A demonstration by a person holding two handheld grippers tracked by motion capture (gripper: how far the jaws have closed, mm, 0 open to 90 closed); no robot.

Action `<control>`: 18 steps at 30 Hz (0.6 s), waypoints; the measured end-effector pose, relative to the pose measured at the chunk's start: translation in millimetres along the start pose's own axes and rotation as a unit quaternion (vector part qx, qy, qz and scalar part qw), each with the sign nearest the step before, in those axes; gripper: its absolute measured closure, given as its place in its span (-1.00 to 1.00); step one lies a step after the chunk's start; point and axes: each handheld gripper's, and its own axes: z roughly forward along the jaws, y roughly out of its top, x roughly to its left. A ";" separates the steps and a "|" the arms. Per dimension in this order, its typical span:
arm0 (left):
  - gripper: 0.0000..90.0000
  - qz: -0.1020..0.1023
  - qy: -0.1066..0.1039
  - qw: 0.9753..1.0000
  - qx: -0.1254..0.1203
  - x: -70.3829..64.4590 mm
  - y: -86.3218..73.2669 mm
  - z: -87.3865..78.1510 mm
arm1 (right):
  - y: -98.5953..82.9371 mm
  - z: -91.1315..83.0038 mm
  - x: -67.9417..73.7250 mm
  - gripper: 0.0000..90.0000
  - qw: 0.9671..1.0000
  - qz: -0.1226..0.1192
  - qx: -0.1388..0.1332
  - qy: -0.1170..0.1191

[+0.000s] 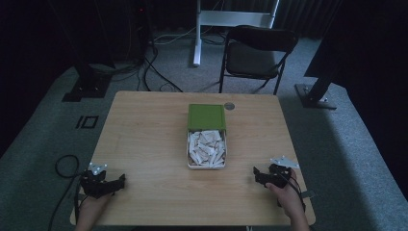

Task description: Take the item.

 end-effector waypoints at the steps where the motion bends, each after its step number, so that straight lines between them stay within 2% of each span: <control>1: -0.94 0.000 0.000 1.000 0.000 0.0 0.0 0.0 | 2.2 -0.8 0.4 -0.71 1.000 0.000 -0.002 0.000; 8: -0.94 0.000 0.000 1.000 0.000 0.0 0.0 0.0 | 14.6 -5.9 1.7 -0.69 1.000 -0.007 -0.002 -0.004; 18: -0.94 -0.001 0.000 1.000 -0.001 -0.1 0.0 0.1 | 36.5 -17.1 9.8 -0.67 0.999 -0.016 -0.027 0.017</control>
